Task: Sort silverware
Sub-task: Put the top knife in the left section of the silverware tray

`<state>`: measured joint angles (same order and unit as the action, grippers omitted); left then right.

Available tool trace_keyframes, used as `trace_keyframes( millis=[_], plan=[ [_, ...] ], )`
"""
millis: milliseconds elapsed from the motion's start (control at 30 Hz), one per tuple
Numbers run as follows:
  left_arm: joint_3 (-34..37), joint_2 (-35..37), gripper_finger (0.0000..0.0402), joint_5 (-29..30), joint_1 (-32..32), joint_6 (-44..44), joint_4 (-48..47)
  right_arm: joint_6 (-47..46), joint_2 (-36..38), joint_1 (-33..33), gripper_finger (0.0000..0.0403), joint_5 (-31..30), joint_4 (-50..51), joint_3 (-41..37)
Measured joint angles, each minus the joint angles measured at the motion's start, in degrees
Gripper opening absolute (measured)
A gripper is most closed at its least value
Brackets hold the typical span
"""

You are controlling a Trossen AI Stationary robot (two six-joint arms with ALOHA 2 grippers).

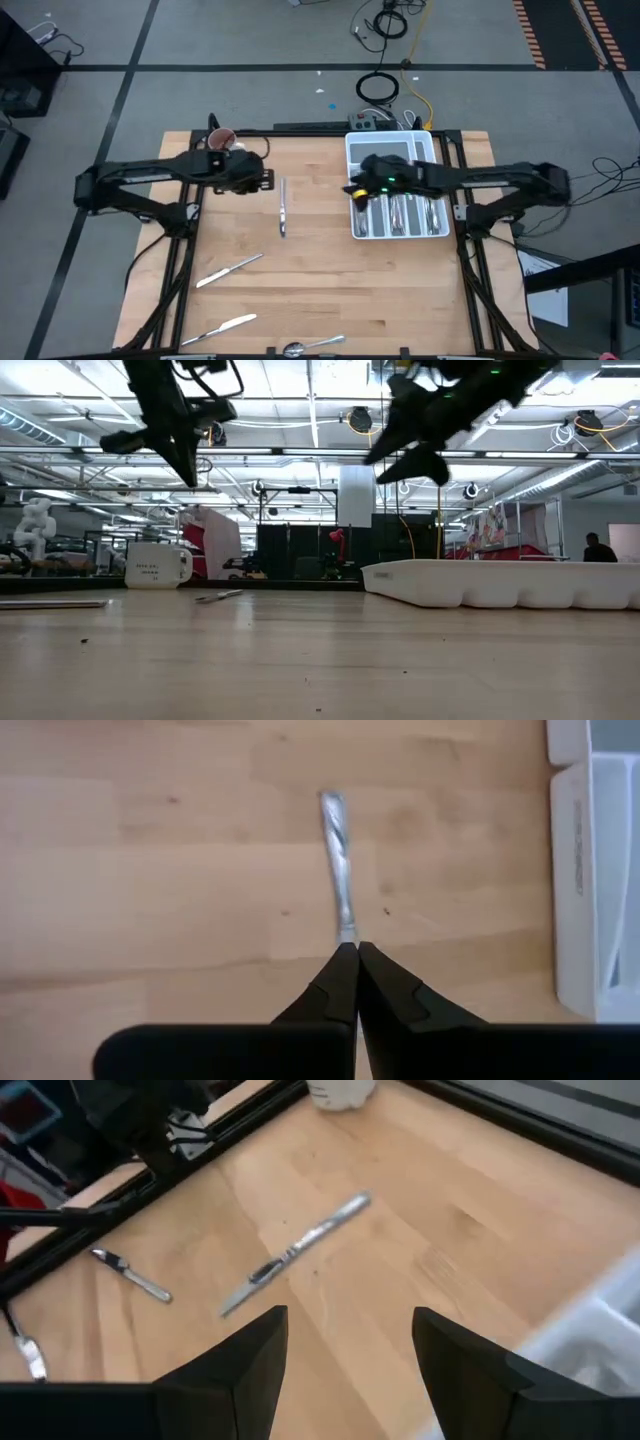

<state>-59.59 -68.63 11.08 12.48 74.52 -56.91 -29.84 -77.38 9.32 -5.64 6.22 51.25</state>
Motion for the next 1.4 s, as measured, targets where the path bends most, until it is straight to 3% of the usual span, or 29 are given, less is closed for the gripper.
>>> trace_keyframes(
  millis=[200,600,833,1167,1400],
  plan=[
    [0.00,5.00,0.0010,1.56,-0.98,0.02,-5.08,2.95,-15.03,-0.04,0.0208,1.04,4.21,17.09],
    [0.00,20.58,0.0011,1.49,-5.16,-6.38,-7.15,-5.80,-46.39,-0.70,0.0208,-6.17,29.08,57.41],
    [0.00,30.09,0.0011,2.59,-5.49,-11.43,-7.08,-13.15,-60.58,-1.19,0.0208,-6.54,37.50,74.47],
    [0.00,36.87,0.0011,2.73,-5.49,-18.53,-7.10,-20.94,-68.61,-1.57,0.0208,-7.81,41.92,79.18],
    [0.00,37.32,0.0011,2.73,-5.49,-22.51,-7.10,-22.01,-68.81,-1.53,0.0208,-9.07,36.50,79.25]
  ],
)
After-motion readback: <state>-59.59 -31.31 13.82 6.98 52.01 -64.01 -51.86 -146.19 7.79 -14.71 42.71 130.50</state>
